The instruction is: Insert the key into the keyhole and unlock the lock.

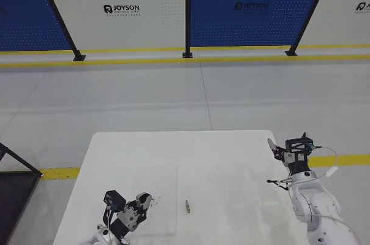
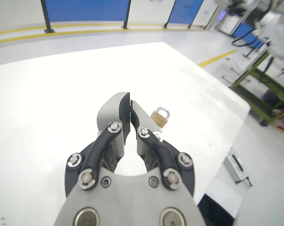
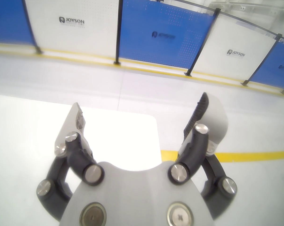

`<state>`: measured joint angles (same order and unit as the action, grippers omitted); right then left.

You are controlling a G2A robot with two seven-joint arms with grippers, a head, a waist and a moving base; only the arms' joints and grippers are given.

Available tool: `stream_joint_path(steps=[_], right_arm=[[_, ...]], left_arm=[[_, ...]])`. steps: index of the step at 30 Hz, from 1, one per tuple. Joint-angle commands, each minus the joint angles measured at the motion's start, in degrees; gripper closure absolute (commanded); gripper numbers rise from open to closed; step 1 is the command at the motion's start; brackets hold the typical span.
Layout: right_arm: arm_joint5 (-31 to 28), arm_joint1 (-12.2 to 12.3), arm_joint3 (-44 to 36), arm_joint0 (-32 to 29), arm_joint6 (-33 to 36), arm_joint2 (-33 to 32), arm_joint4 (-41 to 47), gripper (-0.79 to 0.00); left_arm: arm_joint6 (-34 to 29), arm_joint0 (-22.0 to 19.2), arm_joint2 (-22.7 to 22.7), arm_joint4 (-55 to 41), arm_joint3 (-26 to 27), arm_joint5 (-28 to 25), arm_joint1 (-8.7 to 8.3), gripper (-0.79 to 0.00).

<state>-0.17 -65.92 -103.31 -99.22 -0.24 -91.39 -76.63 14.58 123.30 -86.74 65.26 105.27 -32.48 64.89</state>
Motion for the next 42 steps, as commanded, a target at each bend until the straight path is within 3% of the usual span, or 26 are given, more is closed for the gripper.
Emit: stream_joint_path(steps=[1, 8, 12, 16, 20, 35, 42], right_arm=[[-0.12, -0.06, -0.6, -0.57, -0.44, 0.77, -1.68, -0.785], [-1.78, -0.17, -5.16, -5.56, -2.21, 6.15, -12.01, -0.785], [-6.94, 0.25, -6.16, -9.01, -2.95, 9.77, -22.04, -0.785], [-7.31, 0.4, -5.41, -12.35, -4.68, 13.92, -31.06, -0.785], [-7.71, 0.39, -4.2, -13.66, -4.92, 17.9, -36.97, -0.785], [-7.87, 0.39, -3.79, -13.54, -5.15, 18.49, -37.73, -0.785], [-11.82, -0.17, -1.58, -11.34, -1.13, 26.87, -44.27, -0.785]], left_arm=[[6.45, -0.21, -1.07, -0.38, -2.65, -4.93, -0.17, 0.0], [20.01, -1.62, -1.93, 1.99, -8.98, -11.61, -0.36, 0.0], [24.87, -3.01, -1.26, 4.0, -11.7, -12.43, -0.3, 0.0], [27.97, -4.53, -0.92, 5.02, -14.12, -13.87, -0.34, 0.0], [28.87, -5.55, -0.69, 5.24, -15.51, -14.93, -0.39, 0.0], [28.87, -5.55, -0.69, 5.24, -15.51, -14.93, -0.39, 0.0], [27.18, -6.03, -0.46, 2.88, -15.2, -14.06, -0.33, 0.0]])
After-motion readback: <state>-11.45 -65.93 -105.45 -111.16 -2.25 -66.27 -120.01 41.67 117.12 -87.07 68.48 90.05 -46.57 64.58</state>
